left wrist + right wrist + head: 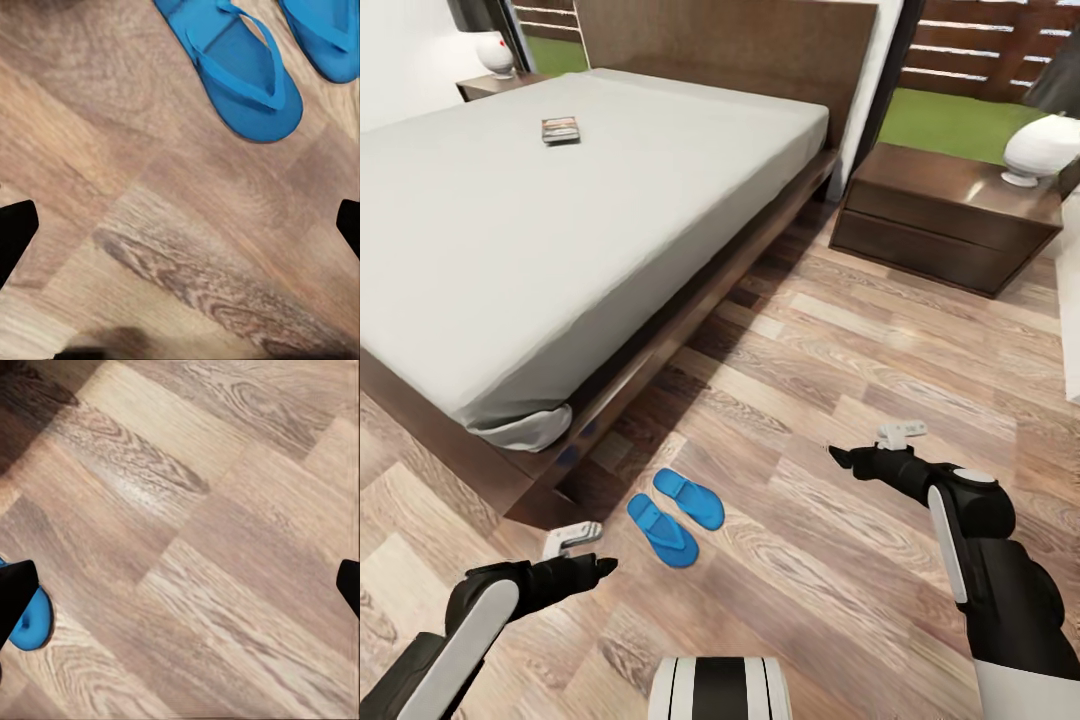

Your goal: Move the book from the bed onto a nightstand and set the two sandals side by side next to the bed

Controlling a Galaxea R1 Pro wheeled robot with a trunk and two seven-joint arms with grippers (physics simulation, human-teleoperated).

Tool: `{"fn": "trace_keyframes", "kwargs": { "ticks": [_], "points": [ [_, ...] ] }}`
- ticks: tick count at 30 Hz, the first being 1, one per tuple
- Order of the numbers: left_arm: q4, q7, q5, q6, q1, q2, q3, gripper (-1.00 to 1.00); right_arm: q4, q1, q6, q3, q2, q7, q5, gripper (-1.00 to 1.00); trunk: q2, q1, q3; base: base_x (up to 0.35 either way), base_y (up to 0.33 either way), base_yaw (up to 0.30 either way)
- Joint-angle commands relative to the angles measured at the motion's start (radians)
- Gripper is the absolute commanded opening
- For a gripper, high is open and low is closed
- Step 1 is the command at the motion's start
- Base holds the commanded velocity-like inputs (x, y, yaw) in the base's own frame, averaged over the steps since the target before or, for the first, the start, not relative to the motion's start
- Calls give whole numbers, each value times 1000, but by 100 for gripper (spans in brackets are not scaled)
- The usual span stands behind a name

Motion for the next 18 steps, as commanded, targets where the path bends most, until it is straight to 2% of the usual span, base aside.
{"fn": "trace_keyframes", "kwargs": {
  "ticks": [1,2,3,6,9,10,14,18],
  "points": [
    [-1,10,8,1,-1,1,-2,100,-1,-1,4,-1,0,9,10,100,0,-1,3,0,0,-266],
    [-1,10,-29,-1,-2,-15,-9,100,-1,-1,5,-2,-1,9,10,100,0,-1,7,0,0,-266],
    [0,9,-108,-8,-5,-68,-24,100,-1,-2,6,-3,-3,9,13,100,0,-1,11,0,0,-266],
    [17,6,-155,-21,-17,-117,-30,100,-1,-2,6,-5,-3,9,13,100,1,-3,23,0,0,-266],
    [74,-8,-182,-55,-48,-175,-36,100,-1,-2,5,-7,-3,10,12,100,2,-4,34,0,0,-266],
    [160,-26,-198,-111,-97,-237,-58,100,-1,-2,6,-8,-3,11,12,100,2,-5,38,0,0,-266],
    [250,-38,-223,-161,-158,-287,-102,100,-2,-2,7,-9,-4,13,11,100,3,-6,54,0,0,-267],
    [289,-45,-236,-188,-186,-303,-119,100,-2,0,8,-5,-4,14,11,100,4,-8,69,0,0,-267]
  ]
}}
